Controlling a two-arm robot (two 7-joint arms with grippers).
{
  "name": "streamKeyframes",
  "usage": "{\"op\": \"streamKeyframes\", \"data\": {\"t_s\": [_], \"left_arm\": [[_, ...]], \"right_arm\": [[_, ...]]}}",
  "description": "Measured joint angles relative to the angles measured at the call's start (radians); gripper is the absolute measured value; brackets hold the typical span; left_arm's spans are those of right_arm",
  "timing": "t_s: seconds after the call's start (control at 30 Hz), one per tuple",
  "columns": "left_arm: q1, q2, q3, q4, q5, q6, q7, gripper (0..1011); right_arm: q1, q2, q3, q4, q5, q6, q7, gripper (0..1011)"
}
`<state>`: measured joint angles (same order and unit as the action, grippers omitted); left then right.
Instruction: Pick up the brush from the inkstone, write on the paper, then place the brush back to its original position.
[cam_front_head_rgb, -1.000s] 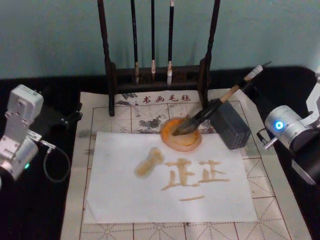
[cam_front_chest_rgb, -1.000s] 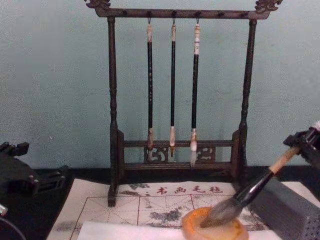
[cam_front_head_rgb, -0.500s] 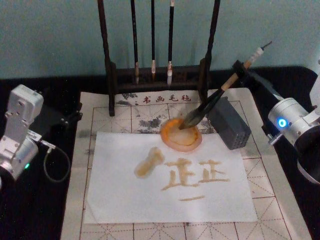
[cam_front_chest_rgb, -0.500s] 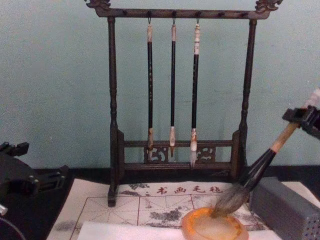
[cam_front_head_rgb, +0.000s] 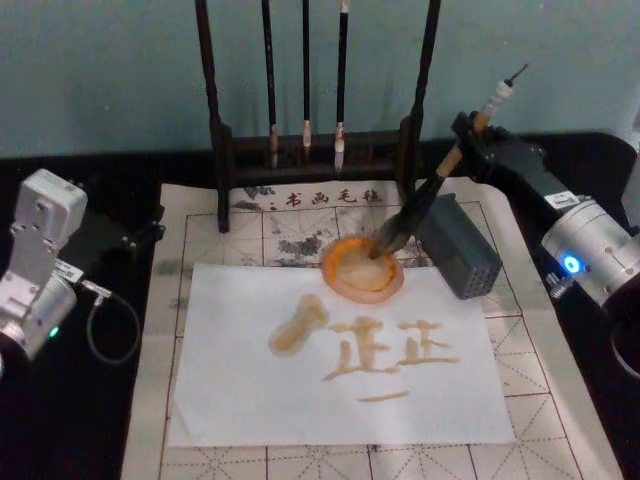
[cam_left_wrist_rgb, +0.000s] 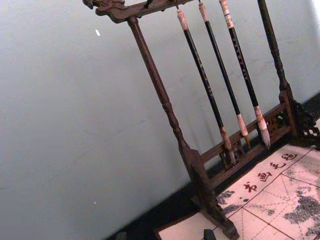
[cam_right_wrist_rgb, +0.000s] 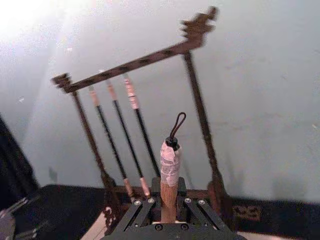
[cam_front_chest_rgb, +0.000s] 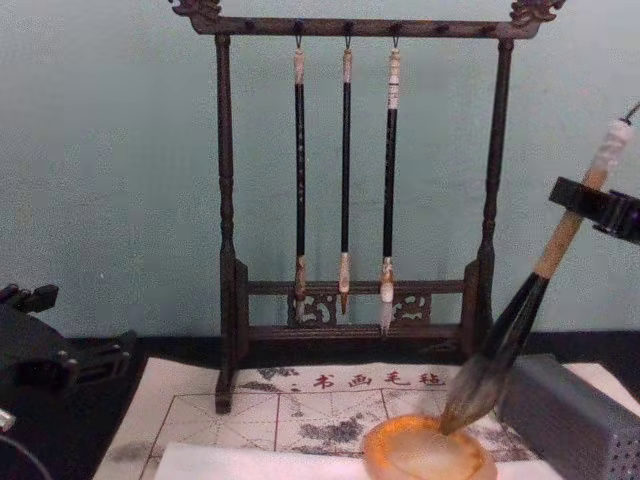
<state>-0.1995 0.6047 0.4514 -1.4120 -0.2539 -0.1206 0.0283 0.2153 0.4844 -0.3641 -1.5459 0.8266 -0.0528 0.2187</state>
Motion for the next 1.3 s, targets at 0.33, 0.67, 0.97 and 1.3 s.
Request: {"op": "streamKeyframes", "data": {"t_s": [0.33, 0.67, 0.97, 1.3], "left_arm": [[0.000, 0.000, 0.000, 0.000, 0.000, 0.000, 0.000, 1001], [0.000, 0.000, 0.000, 0.000, 0.000, 0.000, 0.000, 1001], [0.000, 0.000, 0.000, 0.000, 0.000, 0.000, 0.000, 1001], [0.000, 0.000, 0.000, 0.000, 0.000, 0.000, 0.000, 1001]], "right_arm": [[-0.022, 0.025, -0.012, -0.026, -0.113, -0.078, 0.066, 181], [-0.029, 0.033, -0.017, -0.032, -0.187, -0.109, 0.106, 181], [-0.062, 0.067, -0.009, -0.074, -0.214, -0.120, 0.175, 181], [-0.118, 0.116, 0.020, -0.129, -0.205, -0.134, 0.270, 181]]}}
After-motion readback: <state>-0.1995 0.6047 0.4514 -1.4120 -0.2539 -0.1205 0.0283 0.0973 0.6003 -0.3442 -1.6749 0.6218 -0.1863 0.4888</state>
